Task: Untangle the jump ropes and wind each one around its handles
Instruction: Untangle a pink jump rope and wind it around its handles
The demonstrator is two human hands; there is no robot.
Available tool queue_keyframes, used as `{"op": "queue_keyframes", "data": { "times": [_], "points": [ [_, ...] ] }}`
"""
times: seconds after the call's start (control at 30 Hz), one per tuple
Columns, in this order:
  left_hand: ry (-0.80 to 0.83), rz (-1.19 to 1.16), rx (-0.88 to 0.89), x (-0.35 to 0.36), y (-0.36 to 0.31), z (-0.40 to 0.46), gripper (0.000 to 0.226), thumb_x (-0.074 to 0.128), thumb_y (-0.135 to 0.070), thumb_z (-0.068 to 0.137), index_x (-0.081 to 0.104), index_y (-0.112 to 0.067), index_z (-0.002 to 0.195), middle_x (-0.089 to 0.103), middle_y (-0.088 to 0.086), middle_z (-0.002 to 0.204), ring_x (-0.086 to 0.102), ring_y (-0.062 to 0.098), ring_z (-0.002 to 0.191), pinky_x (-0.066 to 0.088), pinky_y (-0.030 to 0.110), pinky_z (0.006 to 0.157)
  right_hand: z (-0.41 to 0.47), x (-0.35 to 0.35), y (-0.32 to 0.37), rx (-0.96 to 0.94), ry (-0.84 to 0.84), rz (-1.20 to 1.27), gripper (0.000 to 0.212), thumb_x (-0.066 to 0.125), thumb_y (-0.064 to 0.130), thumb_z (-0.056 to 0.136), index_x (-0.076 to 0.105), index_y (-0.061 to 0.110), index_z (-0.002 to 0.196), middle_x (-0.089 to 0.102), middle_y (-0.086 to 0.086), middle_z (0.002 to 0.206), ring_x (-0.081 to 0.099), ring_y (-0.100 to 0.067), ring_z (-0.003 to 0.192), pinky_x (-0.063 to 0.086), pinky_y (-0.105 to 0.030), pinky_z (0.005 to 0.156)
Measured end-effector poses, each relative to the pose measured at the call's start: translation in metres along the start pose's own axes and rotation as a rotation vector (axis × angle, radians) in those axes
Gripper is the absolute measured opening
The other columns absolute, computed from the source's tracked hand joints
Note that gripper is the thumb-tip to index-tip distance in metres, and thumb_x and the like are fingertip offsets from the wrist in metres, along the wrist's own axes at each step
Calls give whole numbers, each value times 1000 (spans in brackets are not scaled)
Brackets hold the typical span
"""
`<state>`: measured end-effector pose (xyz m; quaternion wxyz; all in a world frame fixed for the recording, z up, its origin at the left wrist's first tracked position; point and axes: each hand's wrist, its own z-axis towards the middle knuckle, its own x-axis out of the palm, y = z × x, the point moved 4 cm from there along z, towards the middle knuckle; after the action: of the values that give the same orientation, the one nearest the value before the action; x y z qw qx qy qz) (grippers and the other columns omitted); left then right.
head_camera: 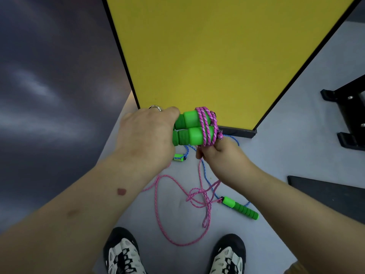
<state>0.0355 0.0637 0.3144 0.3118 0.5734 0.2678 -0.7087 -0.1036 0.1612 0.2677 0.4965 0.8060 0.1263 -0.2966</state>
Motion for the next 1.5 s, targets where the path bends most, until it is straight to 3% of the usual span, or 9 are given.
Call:
{"op": "queue_keyframes", "data": {
  "times": [0.2, 0.37, 0.57, 0.77, 1.03, 1.1, 1.23, 1.33, 1.5],
  "points": [
    [3, 29, -20, -1, 4, 3, 40, 71, -16, 71, 54, -27, 106, 36, -6, 78, 41, 27, 76, 23, 35, 66, -34, -5, 19, -119, -10, -223, 37, 37, 43, 104, 58, 20, 84, 52, 2, 64, 52, -16, 62, 43, -35, 59],
    [19, 52, 18, 1, -1, 0, 45, 65, -8, 65, 52, -27, 103, 45, -5, 82, 50, 28, 81, 22, 35, 67, -50, -27, 44, -227, -30, -446, 26, 50, 37, 96, 56, 18, 80, 55, 0, 69, 54, -20, 65, 46, -39, 58],
    [7, 29, 125, 1, -13, -2, 39, 63, -10, 71, 51, -32, 101, 55, -6, 85, 57, 27, 87, 24, 35, 67, -26, -73, 65, -252, -1, -121, 7, 74, 29, 87, 75, 25, 81, 65, 7, 61, 48, -3, 47, 34, -14, 42],
    [4, -16, 198, -3, -22, -1, 34, 65, -16, 75, 51, -31, 103, 54, -6, 86, 57, 28, 88, 26, 35, 68, 14, -87, 60, -340, 16, -1, 20, 84, 37, 77, 73, 20, 80, 56, 9, 58, 44, -10, 52, 34, -25, 49],
    [-13, -49, 202, -8, -21, -1, 32, 67, -20, 72, 48, -32, 95, 54, -6, 84, 57, 26, 87, 25, 35, 67, 49, -58, 32, -199, 93, 221, 61, 65, 46, 93, 50, -11, 78, 34, -9, 57, 27, -18, 47, 25, -22, 45],
    [-9, -73, 185, -10, -20, -1, 32, 65, -19, 70, 48, -31, 95, 55, -6, 84, 57, 27, 88, 26, 35, 67, 51, -50, 20, -138, 114, 257, 54, 62, 39, 97, 51, -7, 71, 42, -10, 58, 35, -17, 48, 34, -21, 48],
    [-5, -111, 126, -10, -14, 2, 37, 69, -21, 68, 51, -31, 99, 55, -6, 84, 56, 28, 88, 30, 36, 68, 33, -37, 4, -93, 99, 72, 20, 57, -6, 94, 62, -2, 75, 68, -3, 68, 54, -7, 60, 55, -20, 62],
    [-21, -86, 84, -10, -8, 3, 36, 75, -31, 70, 51, -30, 97, 54, -6, 82, 57, 30, 85, 27, 35, 66, 18, -16, 0, -41, 60, 18, 38, 55, 7, 96, 52, 25, 63, 57, 10, 56, 52, -7, 55, 50, -27, 60],
    [-3, -35, 41, -11, -3, 4, 48, 81, -39, 69, 54, -26, 106, 57, -1, 90, 58, 31, 90, 23, 35, 69, -12, -2, 13, -67, 74, -84, 43, 38, 36, 104, 61, 20, 71, 46, 6, 52, 40, -9, 44, 32, -26, 47]
  ]
}}
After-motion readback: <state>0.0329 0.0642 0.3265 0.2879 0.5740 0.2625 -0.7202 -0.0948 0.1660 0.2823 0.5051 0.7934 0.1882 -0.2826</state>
